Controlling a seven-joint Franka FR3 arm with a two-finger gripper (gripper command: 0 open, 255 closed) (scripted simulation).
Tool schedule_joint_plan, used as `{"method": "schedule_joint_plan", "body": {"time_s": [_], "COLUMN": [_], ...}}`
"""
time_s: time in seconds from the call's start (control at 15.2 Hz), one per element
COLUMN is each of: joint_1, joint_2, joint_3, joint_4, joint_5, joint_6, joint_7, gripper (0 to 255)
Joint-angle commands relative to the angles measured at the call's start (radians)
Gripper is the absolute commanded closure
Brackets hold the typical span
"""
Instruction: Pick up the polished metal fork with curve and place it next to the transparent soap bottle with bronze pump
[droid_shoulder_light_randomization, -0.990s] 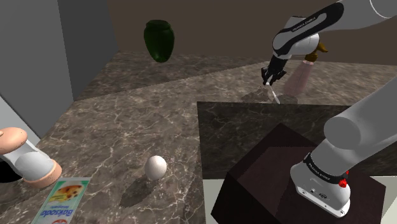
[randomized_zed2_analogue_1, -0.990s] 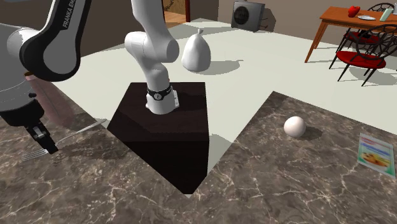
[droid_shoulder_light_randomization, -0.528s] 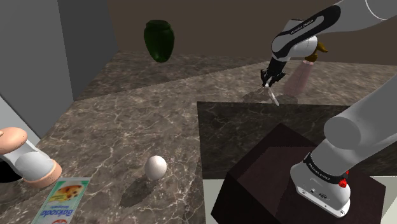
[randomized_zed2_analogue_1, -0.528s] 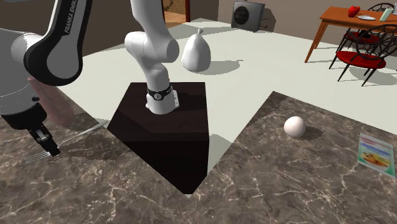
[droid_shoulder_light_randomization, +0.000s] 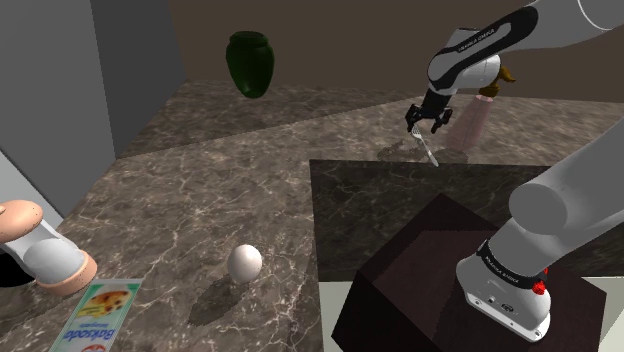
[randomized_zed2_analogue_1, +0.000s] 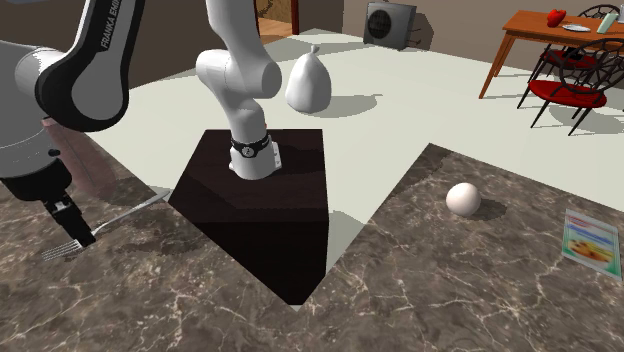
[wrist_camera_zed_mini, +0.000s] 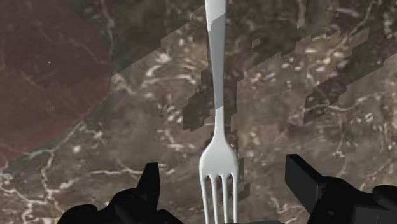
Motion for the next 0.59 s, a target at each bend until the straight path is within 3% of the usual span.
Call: {"method": "schedule_joint_plan", "body": {"time_s": [0.0,0.13,0.53], "joint_1": [-0.001,-0.001,-0.002], "joint_2": [-0.038,-0.078,-0.078], "joint_3": [0.001,0.002,0.002], "joint_4": [0.019,0.043,0.043], "joint_5": [-0.005,-0.009,-0.009], "joint_6": [-0.057,-0.121,-0.121], "joint_7": [0.004,0.008,0.008], "gripper": [0,0,0]}}
